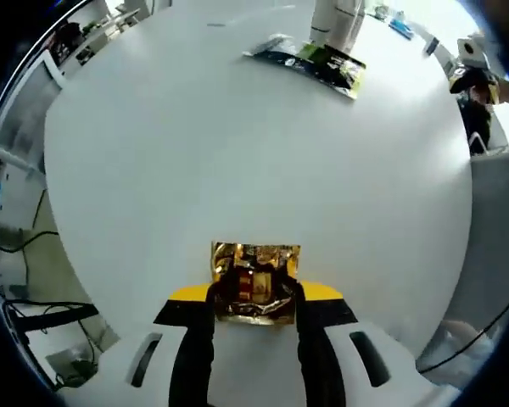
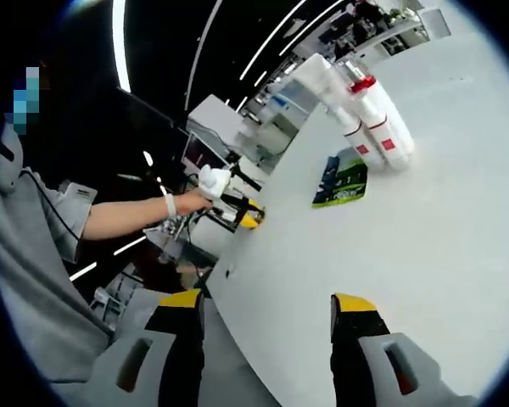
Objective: Arrange the skincare products in the storage area until every visible bottle or jar stands upright without overlapping.
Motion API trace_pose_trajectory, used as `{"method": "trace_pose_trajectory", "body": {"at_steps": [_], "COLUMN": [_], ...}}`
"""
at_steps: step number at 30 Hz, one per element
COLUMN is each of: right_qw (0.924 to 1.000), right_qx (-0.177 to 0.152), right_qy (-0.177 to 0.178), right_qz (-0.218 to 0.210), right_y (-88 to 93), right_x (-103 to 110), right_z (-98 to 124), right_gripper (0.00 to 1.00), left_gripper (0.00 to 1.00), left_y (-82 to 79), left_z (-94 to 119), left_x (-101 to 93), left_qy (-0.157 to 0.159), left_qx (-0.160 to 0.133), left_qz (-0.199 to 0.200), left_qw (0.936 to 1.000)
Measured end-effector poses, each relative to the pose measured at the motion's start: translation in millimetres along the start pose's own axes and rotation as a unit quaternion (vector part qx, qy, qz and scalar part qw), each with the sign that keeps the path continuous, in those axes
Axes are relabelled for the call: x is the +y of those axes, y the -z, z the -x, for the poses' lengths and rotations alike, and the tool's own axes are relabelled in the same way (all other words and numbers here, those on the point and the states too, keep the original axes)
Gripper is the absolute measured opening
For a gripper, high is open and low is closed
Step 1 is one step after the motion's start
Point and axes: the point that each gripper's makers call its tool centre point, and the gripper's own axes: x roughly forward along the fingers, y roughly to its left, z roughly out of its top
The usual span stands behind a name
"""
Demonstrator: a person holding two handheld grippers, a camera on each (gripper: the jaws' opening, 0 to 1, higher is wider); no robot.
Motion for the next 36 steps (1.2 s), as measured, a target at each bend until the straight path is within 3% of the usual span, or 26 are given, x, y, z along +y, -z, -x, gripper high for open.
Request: {"method": "trace_pose_trajectory", "body": {"at_steps": [3, 6, 10, 11, 15, 19, 22, 24, 25, 31, 36], "right_qw": [1.0, 0.9999, 0.9996, 0.9994, 0.9984, 0.997, 0.9965, 0.9964, 0.9964, 0.9947, 0.9932], "right_qx": [0.003, 0.004, 0.009, 0.01, 0.014, 0.014, 0.018, 0.022, 0.024, 0.033, 0.04], "right_qy": [-0.002, -0.012, -0.025, -0.031, -0.048, -0.068, -0.076, -0.077, -0.076, -0.091, -0.104], "right_qz": [-0.001, 0.004, 0.008, 0.014, 0.027, 0.036, 0.031, 0.028, 0.028, 0.036, 0.032], "right_y": [1.4, 1.5, -1.0, -2.6, -4.6, -2.0, -1.6, -2.5, -3.5, -5.1, -4.1], "right_x": [3.0, 11.3, 22.0, 27.2, 41.9, 55.7, 63.4, 67.5, 70.3, 87.5, 100.6], "right_z": [-0.1, -4.5, -12.9, -16.0, -24.2, -30.3, -35.2, -37.7, -39.3, -44.8, -49.8], "right_gripper": [0.56, 0.56, 0.55, 0.55, 0.55, 0.48, 0.44, 0.42, 0.41, 0.35, 0.28], "left_gripper": [0.34, 0.34, 0.35, 0.34, 0.34, 0.35, 0.35, 0.35, 0.35, 0.35, 0.35], "left_y": [0.9, -9.4, -35.8, -47.0, -61.5, -74.0, -84.6, -87.6, -88.9, -94.3, -94.8], "left_z": [5.7, 19.7, 42.6, 52.6, 70.6, 79.2, 86.1, 88.1, 90.7, 109.4, 125.0], "left_x": [-10.8, -18.9, -35.2, -45.5, -77.1, -119.9, -152.3, -163.1, -166.3, -212.6, -224.9], "left_qy": [0.009, 0.012, 0.015, 0.013, 0.01, 0.025, 0.017, 0.009, -0.016, -0.01, -0.023], "left_qx": [0.003, -0.015, -0.073, -0.099, -0.132, -0.154, -0.165, -0.17, -0.17, -0.195, -0.208], "left_qz": [-0.003, 0.002, 0.022, 0.018, 0.018, 0.014, 0.003, -0.006, -0.021, -0.017, -0.016], "left_qw": [0.9999, 0.9998, 0.997, 0.9948, 0.991, 0.9877, 0.9862, 0.9854, 0.9851, 0.9806, 0.9777]}}
